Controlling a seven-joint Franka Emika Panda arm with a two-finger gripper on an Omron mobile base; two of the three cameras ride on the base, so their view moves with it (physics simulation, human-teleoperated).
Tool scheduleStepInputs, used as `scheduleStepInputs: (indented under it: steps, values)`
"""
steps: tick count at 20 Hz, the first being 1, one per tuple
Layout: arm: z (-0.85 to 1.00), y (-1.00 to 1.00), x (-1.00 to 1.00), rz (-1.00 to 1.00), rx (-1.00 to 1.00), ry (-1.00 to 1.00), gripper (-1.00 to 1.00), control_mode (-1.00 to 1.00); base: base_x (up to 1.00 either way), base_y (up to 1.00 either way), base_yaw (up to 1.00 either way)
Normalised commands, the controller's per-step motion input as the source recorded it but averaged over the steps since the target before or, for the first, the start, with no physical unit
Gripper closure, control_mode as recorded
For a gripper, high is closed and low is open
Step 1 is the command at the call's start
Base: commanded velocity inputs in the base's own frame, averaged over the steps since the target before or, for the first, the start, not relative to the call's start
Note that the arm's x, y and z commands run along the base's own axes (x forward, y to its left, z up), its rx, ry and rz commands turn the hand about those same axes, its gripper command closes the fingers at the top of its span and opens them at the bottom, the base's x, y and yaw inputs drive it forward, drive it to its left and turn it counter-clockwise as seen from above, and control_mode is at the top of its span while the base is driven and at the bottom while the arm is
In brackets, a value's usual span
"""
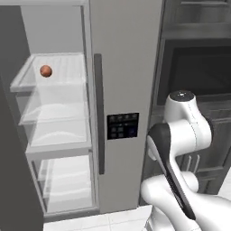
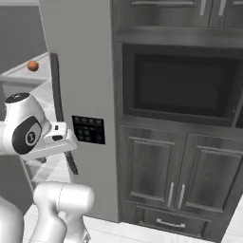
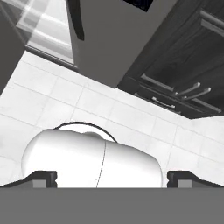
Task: Place the cold items (onion and orange) from the fridge in one tupperware on the dining counter. Place the warm items (hot dog and kebab skewer) in the stove area in another tupperware.
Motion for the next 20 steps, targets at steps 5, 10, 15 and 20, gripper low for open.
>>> scheduleStepInputs:
  steps: [5, 10, 15, 20]
  values:
    - [0.0, 0.0, 0.0, 0.0, 0.0, 0.0, -1.0, 1.0, 0.0, 0.73, -0.32]
    - [0.0, 0.0, 0.0, 0.0, 0.0, 0.0, -1.0, 1.0, 0.0, 0.75, -0.14]
    - [0.0, 0.0, 0.0, 0.0, 0.0, 0.0, -1.0, 1.0, 0.25, 0.41, 0.0]
    - [0.0, 0.0, 0.0, 0.0, 0.0, 0.0, -1.0, 1.0, 0.55, 0.25, 0.08]
